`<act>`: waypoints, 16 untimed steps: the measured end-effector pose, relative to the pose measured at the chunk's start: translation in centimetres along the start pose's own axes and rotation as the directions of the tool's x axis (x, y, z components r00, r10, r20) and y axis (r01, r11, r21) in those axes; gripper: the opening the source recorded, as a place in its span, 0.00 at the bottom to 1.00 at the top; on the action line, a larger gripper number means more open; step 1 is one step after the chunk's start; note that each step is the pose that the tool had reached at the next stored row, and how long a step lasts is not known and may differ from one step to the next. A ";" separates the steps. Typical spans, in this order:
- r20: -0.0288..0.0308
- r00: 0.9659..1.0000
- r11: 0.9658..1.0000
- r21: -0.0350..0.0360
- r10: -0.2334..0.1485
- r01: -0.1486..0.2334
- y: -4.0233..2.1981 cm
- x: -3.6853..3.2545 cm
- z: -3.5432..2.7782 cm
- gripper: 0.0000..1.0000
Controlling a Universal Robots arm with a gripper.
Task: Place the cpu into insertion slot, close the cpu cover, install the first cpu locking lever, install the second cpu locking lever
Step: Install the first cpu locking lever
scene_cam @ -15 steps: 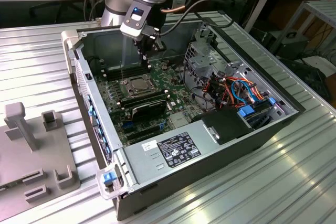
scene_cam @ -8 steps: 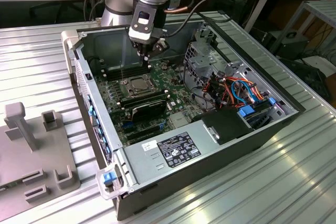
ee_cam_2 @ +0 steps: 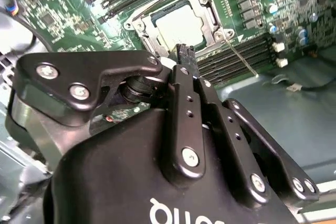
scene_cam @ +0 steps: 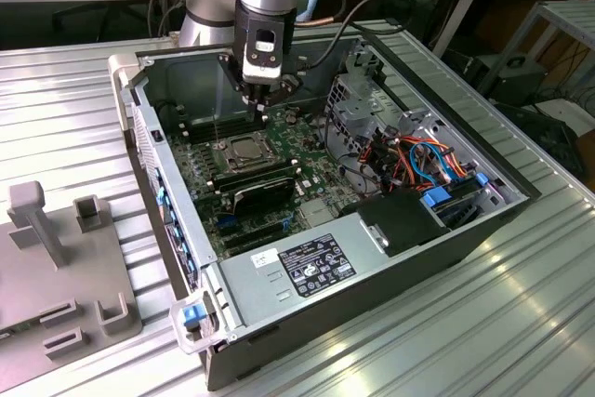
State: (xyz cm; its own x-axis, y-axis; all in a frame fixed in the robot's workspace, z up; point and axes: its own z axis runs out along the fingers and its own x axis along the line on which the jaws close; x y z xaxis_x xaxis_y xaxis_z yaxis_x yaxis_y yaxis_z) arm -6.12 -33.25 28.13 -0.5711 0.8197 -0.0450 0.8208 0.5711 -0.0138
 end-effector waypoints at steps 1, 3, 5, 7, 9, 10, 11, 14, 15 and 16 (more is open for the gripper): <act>0.000 1.000 1.000 -0.001 -0.030 0.030 0.00 0.01 0.13 0.11; 0.002 0.994 0.994 -0.005 -0.107 0.107 0.00 0.01 0.19 0.11; 0.003 0.989 0.989 -0.007 -0.151 0.151 0.01 0.01 0.22 0.11; 0.004 0.978 0.978 -0.009 -0.209 0.209 0.00 0.01 0.26 0.11; 0.005 0.965 0.965 -0.011 -0.263 0.263 0.00 0.01 0.31 0.11; 0.006 0.957 0.957 -0.013 -0.290 0.290 0.01 0.02 0.32 0.11; 0.007 0.947 0.947 -0.014 -0.322 0.322 0.01 0.02 0.34 0.11; 0.009 0.920 0.920 -0.017 -0.391 0.391 0.01 0.02 0.36 0.11; 0.009 0.914 0.914 -0.017 -0.406 0.406 0.01 0.02 0.37 0.11; 0.011 0.899 0.899 -0.018 -0.437 0.437 0.01 0.02 0.38 0.11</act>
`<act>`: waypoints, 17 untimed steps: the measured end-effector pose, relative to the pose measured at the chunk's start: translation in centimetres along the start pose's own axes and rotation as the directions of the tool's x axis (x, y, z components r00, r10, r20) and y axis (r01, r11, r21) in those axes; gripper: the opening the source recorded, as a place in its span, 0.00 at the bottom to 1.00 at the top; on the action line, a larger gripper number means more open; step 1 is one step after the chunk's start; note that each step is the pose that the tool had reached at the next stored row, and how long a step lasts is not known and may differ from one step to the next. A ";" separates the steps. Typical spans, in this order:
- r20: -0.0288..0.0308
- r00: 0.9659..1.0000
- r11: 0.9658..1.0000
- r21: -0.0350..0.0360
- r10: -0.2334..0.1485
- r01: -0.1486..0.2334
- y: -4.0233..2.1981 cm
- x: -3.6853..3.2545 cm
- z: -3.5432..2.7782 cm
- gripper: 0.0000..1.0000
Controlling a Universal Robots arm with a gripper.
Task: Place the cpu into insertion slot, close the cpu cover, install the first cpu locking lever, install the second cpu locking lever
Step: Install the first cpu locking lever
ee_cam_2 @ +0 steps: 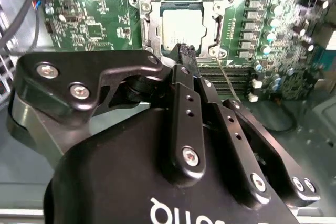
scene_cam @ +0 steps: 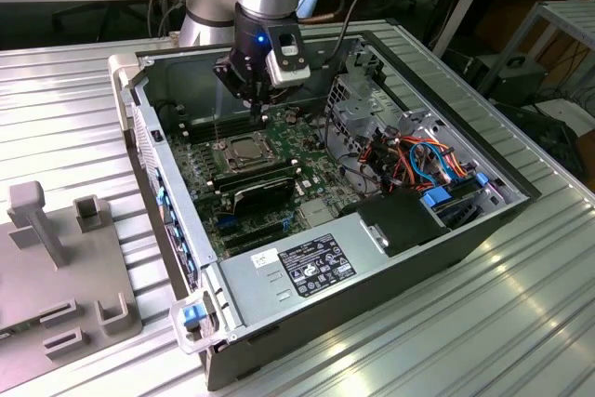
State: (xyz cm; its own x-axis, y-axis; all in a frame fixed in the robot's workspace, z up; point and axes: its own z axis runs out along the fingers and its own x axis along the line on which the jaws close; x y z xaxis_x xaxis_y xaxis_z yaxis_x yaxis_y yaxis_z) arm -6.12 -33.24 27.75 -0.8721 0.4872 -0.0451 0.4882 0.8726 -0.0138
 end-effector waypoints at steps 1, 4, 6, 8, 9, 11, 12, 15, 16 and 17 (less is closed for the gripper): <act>0.000 1.000 1.000 -0.001 -0.019 0.019 0.00 0.00 0.00 0.11; 0.001 0.997 0.997 -0.003 -0.077 0.077 0.00 0.00 0.01 0.11; 0.002 0.991 0.991 -0.006 -0.135 0.135 0.00 0.00 0.03 0.11; 0.003 0.985 0.985 -0.008 -0.171 0.171 0.00 0.00 0.03 0.11; 0.004 0.979 0.979 -0.009 -0.202 0.202 0.00 0.00 0.05 0.11; 0.005 0.965 0.965 -0.011 -0.264 0.264 0.00 0.00 0.08 0.11; 0.006 0.952 0.952 -0.013 -0.307 0.307 0.00 0.01 0.11 0.11; 0.007 0.927 0.927 -0.025 -0.375 0.375 0.00 -0.01 0.14 0.11; 0.005 0.926 0.925 -0.040 -0.378 0.378 0.01 -0.01 0.14 0.11; 0.003 0.925 0.923 -0.064 -0.381 0.380 0.01 -0.01 0.14 0.11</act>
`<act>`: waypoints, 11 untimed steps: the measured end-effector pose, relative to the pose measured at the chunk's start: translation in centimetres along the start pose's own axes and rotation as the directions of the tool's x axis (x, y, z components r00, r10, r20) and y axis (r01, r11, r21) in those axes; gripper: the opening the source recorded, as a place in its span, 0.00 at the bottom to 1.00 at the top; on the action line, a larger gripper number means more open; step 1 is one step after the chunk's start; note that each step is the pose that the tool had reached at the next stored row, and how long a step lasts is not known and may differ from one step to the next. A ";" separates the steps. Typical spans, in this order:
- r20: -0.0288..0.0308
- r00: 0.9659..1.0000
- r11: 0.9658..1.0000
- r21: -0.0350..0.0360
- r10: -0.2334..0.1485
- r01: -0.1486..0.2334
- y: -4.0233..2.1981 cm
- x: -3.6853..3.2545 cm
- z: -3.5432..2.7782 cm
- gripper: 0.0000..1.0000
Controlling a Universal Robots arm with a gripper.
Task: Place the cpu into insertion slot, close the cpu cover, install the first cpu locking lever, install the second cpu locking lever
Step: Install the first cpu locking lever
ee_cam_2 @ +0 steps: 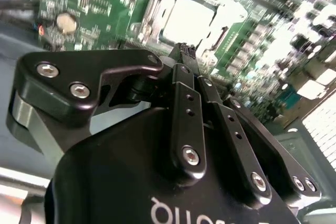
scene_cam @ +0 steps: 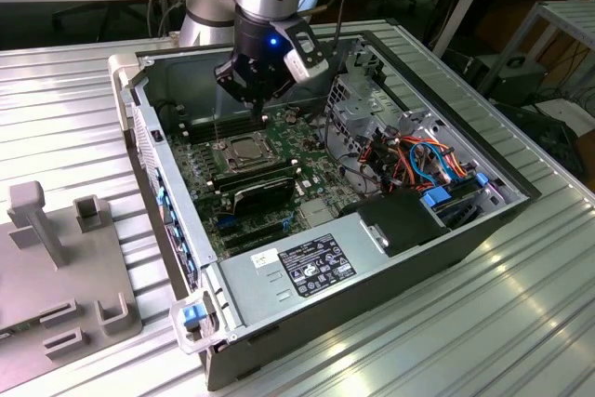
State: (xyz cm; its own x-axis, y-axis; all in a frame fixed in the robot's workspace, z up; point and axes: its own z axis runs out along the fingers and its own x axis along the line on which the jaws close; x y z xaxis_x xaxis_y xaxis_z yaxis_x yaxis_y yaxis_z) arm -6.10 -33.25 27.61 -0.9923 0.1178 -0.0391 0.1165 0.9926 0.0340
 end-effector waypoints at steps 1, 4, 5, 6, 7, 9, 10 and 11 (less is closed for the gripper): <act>-0.001 1.000 1.000 -0.008 -0.002 0.002 0.00 0.00 0.00 0.11; -0.001 1.000 1.000 -0.009 -0.002 0.002 0.01 0.00 0.01 0.11; -0.001 1.000 1.000 -0.009 -0.003 0.003 0.00 0.00 0.00 0.11; -0.001 1.000 1.000 -0.010 -0.005 0.005 0.00 0.00 0.00 0.11; -0.002 1.000 1.000 -0.015 -0.015 0.015 -0.01 0.00 0.02 0.11; -0.004 0.998 0.998 -0.021 -0.062 0.062 0.00 0.01 0.14 0.11; -0.005 0.997 0.997 -0.021 -0.078 0.078 -0.01 0.02 0.14 0.11; -0.008 0.996 0.996 -0.021 -0.085 0.085 -0.01 0.05 0.15 0.11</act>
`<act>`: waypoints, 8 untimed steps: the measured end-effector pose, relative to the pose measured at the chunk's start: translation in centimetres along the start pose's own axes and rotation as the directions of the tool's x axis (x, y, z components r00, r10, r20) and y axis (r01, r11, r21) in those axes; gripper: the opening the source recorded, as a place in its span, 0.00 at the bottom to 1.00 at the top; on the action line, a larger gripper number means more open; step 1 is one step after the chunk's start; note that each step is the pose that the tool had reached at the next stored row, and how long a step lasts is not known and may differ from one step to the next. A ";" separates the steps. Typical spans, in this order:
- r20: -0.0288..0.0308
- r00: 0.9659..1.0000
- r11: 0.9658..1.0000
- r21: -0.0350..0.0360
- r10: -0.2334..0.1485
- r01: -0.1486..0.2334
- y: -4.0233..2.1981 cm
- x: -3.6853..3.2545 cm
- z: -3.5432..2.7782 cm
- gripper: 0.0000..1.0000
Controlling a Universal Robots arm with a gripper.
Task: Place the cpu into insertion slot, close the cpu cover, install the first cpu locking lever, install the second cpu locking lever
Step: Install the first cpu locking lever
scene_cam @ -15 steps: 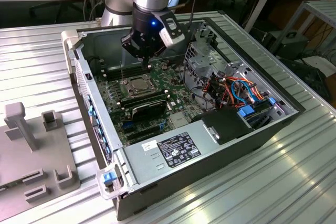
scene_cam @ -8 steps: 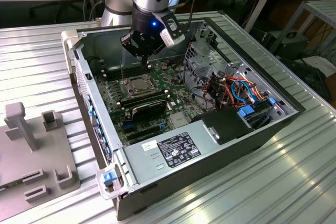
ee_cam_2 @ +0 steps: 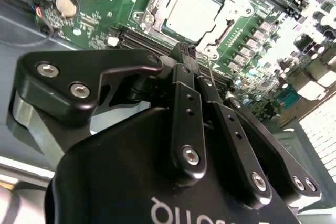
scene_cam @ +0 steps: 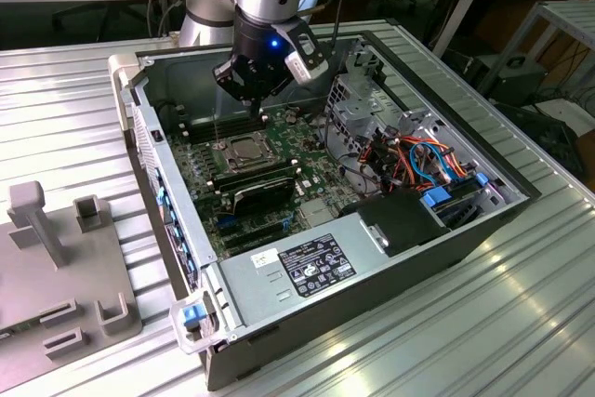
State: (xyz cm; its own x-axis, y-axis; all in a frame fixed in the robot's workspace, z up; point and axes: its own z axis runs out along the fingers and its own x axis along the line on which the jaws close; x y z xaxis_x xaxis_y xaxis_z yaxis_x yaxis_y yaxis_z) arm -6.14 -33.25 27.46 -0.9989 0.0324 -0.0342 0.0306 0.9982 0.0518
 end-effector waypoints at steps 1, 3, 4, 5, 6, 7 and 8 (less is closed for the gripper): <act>-0.004 1.000 1.000 0.000 -0.001 0.001 0.00 0.03 0.01 0.11; -0.015 1.000 1.000 0.000 -0.001 0.001 0.00 0.12 0.01 0.11; -0.019 1.000 1.000 0.000 -0.001 0.001 0.00 0.16 0.00 0.11; -0.021 1.000 1.000 0.001 -0.001 0.001 -0.01 0.20 0.01 0.11; -0.021 1.000 1.000 0.000 -0.006 0.006 -0.01 0.41 0.04 0.11; -0.022 1.000 1.000 0.000 -0.009 0.009 -0.02 0.61 0.05 0.11; -0.022 1.000 1.000 0.000 -0.012 0.012 -0.03 0.82 0.04 0.11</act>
State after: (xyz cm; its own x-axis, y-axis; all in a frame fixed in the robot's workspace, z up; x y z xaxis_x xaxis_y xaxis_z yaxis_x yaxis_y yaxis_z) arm -6.96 -33.24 27.39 -0.9997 0.0188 -0.0132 0.0181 0.9985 0.0514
